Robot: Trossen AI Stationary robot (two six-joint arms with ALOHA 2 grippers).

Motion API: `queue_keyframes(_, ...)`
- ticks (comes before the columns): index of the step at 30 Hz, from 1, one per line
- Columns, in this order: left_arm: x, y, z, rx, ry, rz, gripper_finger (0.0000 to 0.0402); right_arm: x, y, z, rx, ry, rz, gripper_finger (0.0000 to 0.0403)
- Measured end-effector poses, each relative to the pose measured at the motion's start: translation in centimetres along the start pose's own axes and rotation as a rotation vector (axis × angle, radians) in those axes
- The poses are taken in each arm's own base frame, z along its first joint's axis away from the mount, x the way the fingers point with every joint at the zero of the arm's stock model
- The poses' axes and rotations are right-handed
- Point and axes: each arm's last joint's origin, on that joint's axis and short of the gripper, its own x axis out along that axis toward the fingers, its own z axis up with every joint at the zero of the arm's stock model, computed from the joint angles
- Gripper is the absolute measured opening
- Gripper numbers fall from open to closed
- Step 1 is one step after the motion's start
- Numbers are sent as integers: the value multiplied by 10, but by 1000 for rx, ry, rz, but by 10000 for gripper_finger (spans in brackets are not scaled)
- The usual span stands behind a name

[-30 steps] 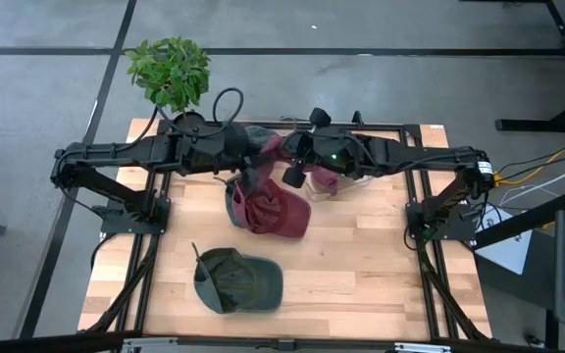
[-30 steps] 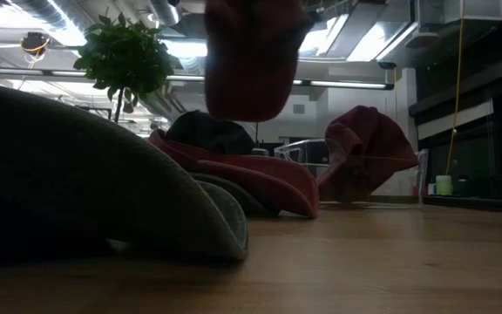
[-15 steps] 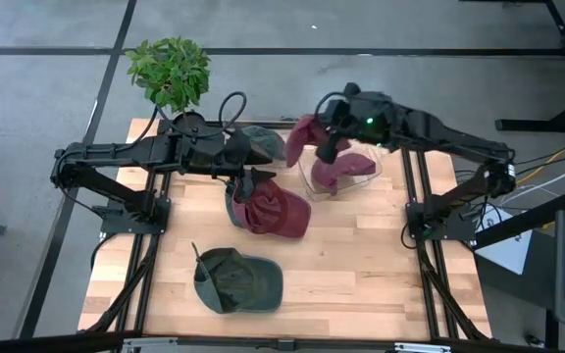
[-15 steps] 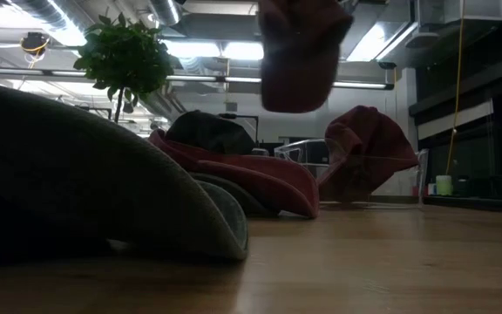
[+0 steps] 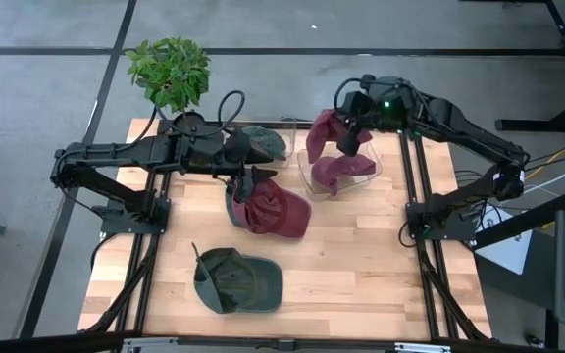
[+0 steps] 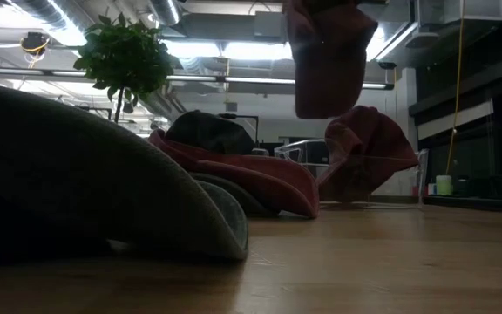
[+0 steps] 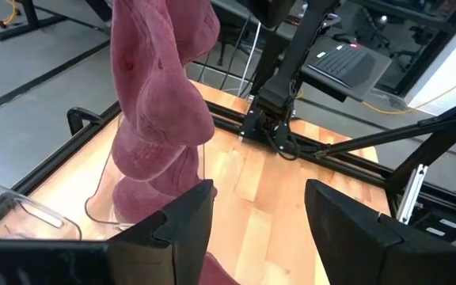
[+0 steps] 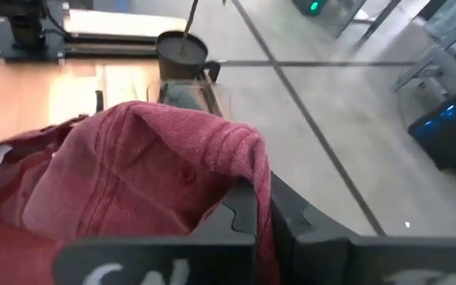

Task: Pick & Place hat
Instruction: Put the bottom red cap into the right transparent bin

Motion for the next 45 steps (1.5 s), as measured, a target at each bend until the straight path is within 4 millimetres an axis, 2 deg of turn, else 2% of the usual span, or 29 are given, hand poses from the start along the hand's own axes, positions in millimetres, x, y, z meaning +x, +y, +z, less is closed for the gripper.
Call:
queue_keyframes(14,-1,-8,-3,12,10,-26,194,4,-22,-18,-6,81,44,6)
queue_keyframes(18,-2,-10,-4,15,13,-34,194,11,-19,-37,-11,115,61,8)
queue_keyframes(24,-2,-12,-4,-2,14,-39,194,16,-16,-59,-25,36,61,9)
queue_keyframes(27,-2,-12,-4,-10,14,-39,194,18,-15,-71,-43,52,65,10)
queue_keyframes(35,-2,-12,-3,-37,4,-43,194,29,-13,-102,-84,56,219,11)
queue_keyframes(45,-2,-13,-4,-36,6,-48,194,33,-29,-116,-151,-18,306,11)
